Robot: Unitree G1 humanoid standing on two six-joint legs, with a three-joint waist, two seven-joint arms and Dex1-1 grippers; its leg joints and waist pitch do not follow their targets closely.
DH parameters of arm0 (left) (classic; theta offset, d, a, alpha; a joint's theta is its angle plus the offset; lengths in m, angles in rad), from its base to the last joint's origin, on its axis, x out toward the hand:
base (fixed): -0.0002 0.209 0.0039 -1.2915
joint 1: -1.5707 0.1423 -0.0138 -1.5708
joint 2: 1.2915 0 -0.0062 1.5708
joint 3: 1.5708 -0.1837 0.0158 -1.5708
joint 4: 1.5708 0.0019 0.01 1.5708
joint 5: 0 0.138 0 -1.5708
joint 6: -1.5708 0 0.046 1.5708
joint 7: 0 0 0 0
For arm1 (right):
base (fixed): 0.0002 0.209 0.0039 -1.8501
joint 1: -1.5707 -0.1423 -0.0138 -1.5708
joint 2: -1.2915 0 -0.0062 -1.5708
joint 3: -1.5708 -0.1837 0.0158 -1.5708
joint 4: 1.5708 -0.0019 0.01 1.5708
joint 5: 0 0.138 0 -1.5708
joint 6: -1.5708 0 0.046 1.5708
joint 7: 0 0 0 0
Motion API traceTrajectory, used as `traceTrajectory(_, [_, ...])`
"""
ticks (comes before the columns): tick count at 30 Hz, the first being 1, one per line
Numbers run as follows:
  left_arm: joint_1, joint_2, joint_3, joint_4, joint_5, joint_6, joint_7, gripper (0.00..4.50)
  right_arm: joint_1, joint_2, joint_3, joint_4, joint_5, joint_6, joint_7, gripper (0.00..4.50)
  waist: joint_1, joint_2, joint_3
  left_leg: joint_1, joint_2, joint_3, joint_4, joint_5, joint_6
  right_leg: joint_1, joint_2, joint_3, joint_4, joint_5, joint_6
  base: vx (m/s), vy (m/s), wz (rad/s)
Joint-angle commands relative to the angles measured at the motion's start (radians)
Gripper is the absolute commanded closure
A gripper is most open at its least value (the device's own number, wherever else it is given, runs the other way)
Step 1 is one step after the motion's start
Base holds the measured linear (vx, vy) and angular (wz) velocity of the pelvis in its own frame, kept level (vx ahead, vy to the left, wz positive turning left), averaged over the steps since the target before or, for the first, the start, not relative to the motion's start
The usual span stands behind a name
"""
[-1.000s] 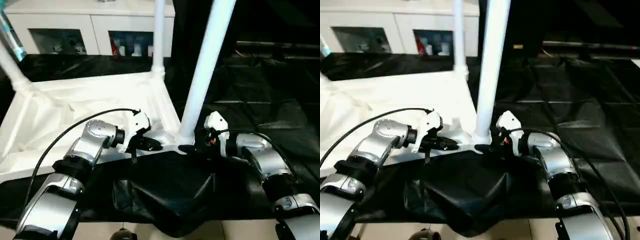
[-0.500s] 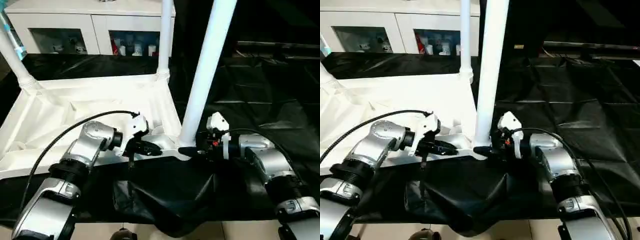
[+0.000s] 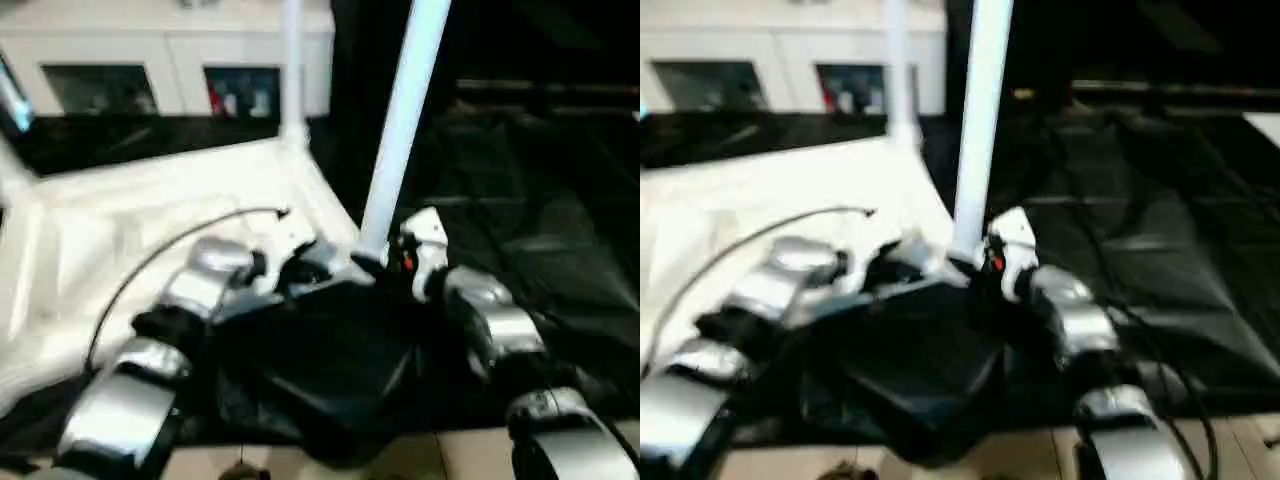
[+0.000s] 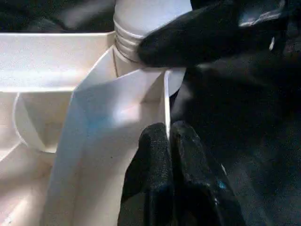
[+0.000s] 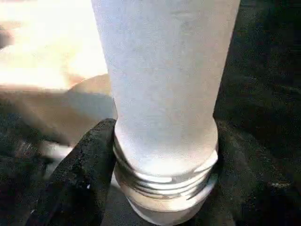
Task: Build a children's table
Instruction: Rotate leg to tighten
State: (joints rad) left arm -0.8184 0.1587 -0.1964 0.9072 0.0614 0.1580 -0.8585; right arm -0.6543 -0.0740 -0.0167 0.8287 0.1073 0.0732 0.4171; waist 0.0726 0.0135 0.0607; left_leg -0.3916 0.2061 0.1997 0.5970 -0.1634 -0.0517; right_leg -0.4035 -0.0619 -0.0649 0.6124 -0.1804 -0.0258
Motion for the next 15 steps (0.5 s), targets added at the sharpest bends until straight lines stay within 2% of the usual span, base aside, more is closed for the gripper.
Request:
traceTrajectory(1, [-0.072, -0.065, 0.017, -0.012, -0.028, -0.021, 0.058, 4.5, -0.024, 0.063, 0.018, 0.077, -0.009, 0.012, -0.097, 1.73, -0.002, 0.005, -0.079, 0.031, 0.025, -0.024, -0.07, -0.214, -0.02, 0.046, -0.082, 0.044, -0.076, -0.177, -0.212, 0.0, 0.0, 0.0])
traceTrajectory(2, [-0.079, -0.074, 0.019, -0.001, -0.028, -0.028, 0.073, 4.5, -0.039, 0.08, 0.02, 0.09, -0.007, 0.005, -0.105, 1.73, -0.002, 0.011, -0.079, 0.027, 0.024, -0.023, -0.067, -0.204, -0.008, 0.048, -0.084, 0.046, -0.074, -0.16, -0.217, 0.0, 0.0, 0.0])
traceTrajectory(3, [-0.087, -0.081, 0.022, 0.015, -0.026, -0.036, 0.081, 4.5, -0.054, 0.096, 0.023, 0.104, -0.011, -0.008, -0.094, 1.73, -0.002, 0.01, -0.08, 0.026, 0.024, -0.024, -0.067, -0.197, -0.002, 0.051, -0.084, 0.045, -0.074, -0.147, -0.218, 0.0, 0.0, 0.0])
traceTrajectory(4, [-0.09, -0.083, 0.022, 0.021, -0.025, -0.041, 0.08, 4.5, -0.059, 0.103, 0.024, 0.107, -0.011, -0.017, -0.082, 1.38, -0.002, 0.008, -0.082, 0.023, 0.024, -0.023, -0.065, -0.176, 0.013, 0.054, -0.082, 0.045, -0.07, -0.101, -0.224, 0.0, 0.0, 0.0])
traceTrajectory(5, [-0.092, -0.085, 0.022, 0.025, -0.025, -0.044, 0.079, 4.5, -0.062, 0.107, 0.025, 0.11, -0.011, -0.023, -0.074, 1.38, -0.001, 0.009, -0.083, 0.022, 0.025, -0.022, -0.064, -0.162, 0.027, 0.056, -0.082, 0.045, -0.067, -0.065, -0.232, 0.0, 0.0, 0.0])
traceTrajectory(6, [-0.094, -0.085, 0.022, 0.027, -0.025, -0.051, 0.073, 4.5, -0.066, 0.111, 0.027, 0.108, -0.014, -0.037, -0.058, 1.17, -0.001, 0.01, -0.084, 0.024, 0.027, -0.022, -0.064, -0.156, 0.038, 0.056, -0.082, 0.044, -0.064, -0.04, -0.24, 0.0, 0.0, 0.0])
traceTrajectory(7, [-0.085, -0.075, 0.019, 0.016, -0.03, -0.059, 0.041, 4.5, -0.066, 0.105, 0.036, 0.095, -0.02, -0.056, -0.019, 1.03, -0.002, 0.007, -0.083, 0.024, 0.027, -0.022, -0.064, -0.157, 0.043, 0.056, -0.082, 0.044, -0.064, -0.035, -0.244, 0.0, 0.0, 0.0])
traceTrajectory(9, [-0.084, -0.074, 0.019, 0.015, -0.031, -0.059, 0.038, 4.5, -0.066, 0.104, 0.036, 0.093, -0.021, -0.057, -0.016, 1.01, -0.001, 0.007, -0.081, 0.026, 0.028, -0.021, -0.065, -0.172, 0.05, 0.056, -0.083, 0.043, -0.066, -0.052, -0.25, 0.0, 0.0, 0.0])
traceTrajectory(10, [-0.065, -0.057, 0.013, -0.009, -0.038, -0.073, -0.013, 4.5, -0.057, 0.082, 0.052, 0.069, -0.023, -0.068, 0.047, 0.93, -0.002, 0.003, -0.079, 0.026, 0.028, -0.021, -0.066, -0.187, 0.048, 0.057, -0.083, 0.043, -0.069, -0.084, -0.248, 0.0, 0.0, 0.0])
traceTrajectory(12, [-0.059, -0.05, 0.013, -0.011, -0.041, -0.083, -0.038, 4.5, -0.054, 0.069, 0.058, 0.066, -0.023, -0.081, 0.079, 0.93, -0.003, 0.003, -0.078, 0.025, 0.028, -0.021, -0.066, -0.192, 0.048, 0.057, -0.084, 0.044, -0.071, -0.105, -0.246, 0.0, 0.0, 0.0])
traceTrajectory(15, [-0.028, -0.017, 0.006, -0.038, -0.053, -0.1, -0.129, 4.5, -0.022, -0.002, 0.097, 0.014, -0.016, -0.096, 0.241, 0.93, 0.001, 0.005, -0.079, 0.024, 0.03, -0.02, -0.064, -0.182, 0.056, 0.06, -0.084, 0.044, -0.068, -0.09, -0.248, 0.0, 0.0, 0.0])
